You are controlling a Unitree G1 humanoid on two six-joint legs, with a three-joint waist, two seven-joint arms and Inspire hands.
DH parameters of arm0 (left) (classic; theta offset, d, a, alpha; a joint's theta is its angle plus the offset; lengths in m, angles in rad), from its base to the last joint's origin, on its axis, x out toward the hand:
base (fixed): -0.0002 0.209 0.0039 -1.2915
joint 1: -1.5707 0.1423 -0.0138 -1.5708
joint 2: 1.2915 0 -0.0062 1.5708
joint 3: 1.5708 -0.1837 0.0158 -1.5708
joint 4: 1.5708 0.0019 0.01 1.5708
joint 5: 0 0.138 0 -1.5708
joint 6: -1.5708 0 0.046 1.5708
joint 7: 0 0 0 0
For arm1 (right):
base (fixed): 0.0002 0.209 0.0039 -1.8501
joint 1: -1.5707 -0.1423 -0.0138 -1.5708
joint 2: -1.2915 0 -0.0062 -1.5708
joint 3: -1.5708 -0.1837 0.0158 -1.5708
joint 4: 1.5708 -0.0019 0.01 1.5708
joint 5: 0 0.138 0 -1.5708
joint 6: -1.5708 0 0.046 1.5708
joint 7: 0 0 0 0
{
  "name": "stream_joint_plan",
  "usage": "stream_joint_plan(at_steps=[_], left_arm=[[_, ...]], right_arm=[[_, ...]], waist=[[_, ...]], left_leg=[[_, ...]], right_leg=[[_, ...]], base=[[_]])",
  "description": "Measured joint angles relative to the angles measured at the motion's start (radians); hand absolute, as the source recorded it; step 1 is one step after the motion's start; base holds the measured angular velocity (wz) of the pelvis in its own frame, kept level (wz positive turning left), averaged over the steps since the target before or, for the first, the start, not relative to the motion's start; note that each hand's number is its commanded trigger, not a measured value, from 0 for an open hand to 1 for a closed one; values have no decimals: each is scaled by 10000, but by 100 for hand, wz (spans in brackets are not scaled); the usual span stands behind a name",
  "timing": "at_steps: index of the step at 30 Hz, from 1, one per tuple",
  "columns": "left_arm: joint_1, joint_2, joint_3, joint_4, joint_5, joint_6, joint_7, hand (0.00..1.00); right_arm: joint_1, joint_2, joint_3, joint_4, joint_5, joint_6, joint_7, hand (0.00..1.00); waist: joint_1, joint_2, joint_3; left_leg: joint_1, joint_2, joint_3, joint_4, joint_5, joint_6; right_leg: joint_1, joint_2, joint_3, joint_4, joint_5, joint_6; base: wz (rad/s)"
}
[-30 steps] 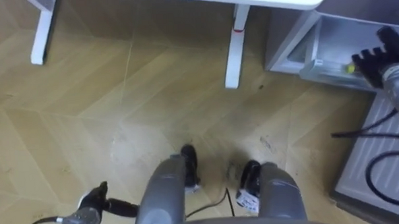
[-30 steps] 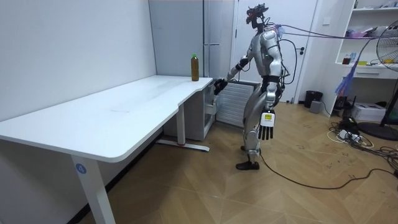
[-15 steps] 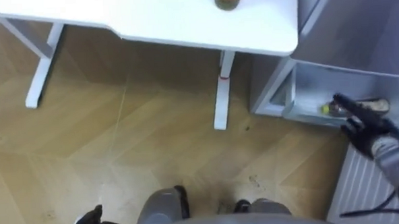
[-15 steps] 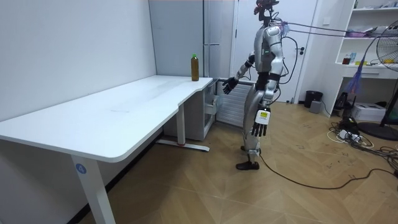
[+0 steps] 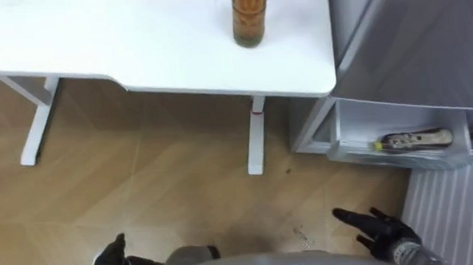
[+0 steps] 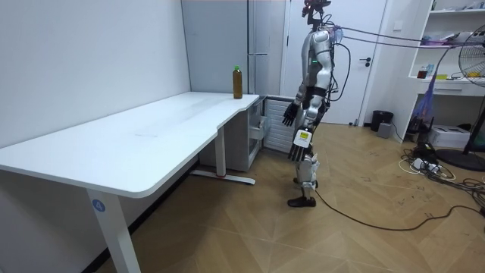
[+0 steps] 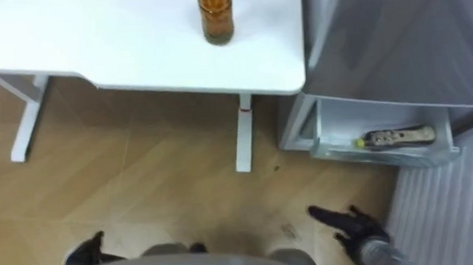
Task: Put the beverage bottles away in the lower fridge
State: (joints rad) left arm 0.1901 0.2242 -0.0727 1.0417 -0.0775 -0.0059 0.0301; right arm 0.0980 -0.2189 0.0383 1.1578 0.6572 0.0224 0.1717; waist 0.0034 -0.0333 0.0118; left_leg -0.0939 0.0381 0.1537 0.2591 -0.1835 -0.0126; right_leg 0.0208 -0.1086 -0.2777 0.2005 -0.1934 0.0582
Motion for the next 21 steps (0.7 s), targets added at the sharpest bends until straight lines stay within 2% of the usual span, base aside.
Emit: stream_joint_plan(at_steps=[8, 17, 18, 19, 20, 21], left_arm=[[183, -240, 374, 13, 6, -7, 297, 0], [214, -416, 748, 326, 43, 64, 347, 0], [297, -490, 963, 451, 58, 81, 295, 0], [298, -520, 1061, 482, 67, 98, 273, 0], [311, -537, 1128, 490, 55, 133, 245, 0], [351, -539, 1133, 498, 56, 157, 221, 0]], right_arm=[[342, 195, 0, 223, -1328, -3, 31, 0], [311, 386, -21, 702, -2150, 18, -295, 0], [271, 391, -41, 896, -2138, 21, -287, 0], [244, 392, -51, 956, -2143, 32, -283, 0], [215, 403, -114, 1055, -2156, 48, -276, 0], [203, 408, -142, 1165, -2157, 104, -271, 0]], waist=[[-107, 14, 21], [-220, 61, -30], [-205, 88, 0], [-228, 50, -29], [-245, 40, -106], [-241, 41, -123]], left_leg=[[700, -29, -1, -456, -20, -33], [975, -61, -59, -518, -17, -49], [1051, -73, -59, -519, -19, -49], [1072, -86, -64, -521, -20, -49], [1109, -114, -96, -530, -21, -46], [1163, -140, -126, -534, -24, -40]], right_leg=[[522, 18, 11, -73, -1, 1], [899, 60, 142, -330, -2, 3], [975, 60, 169, -350, -4, 6], [992, 58, 191, -376, -12, 18], [1030, 60, 258, -515, -33, 42], [1071, 44, 258, -512, -46, 60]], base=[[0], [-5], [-7], [0], [0], [0]])
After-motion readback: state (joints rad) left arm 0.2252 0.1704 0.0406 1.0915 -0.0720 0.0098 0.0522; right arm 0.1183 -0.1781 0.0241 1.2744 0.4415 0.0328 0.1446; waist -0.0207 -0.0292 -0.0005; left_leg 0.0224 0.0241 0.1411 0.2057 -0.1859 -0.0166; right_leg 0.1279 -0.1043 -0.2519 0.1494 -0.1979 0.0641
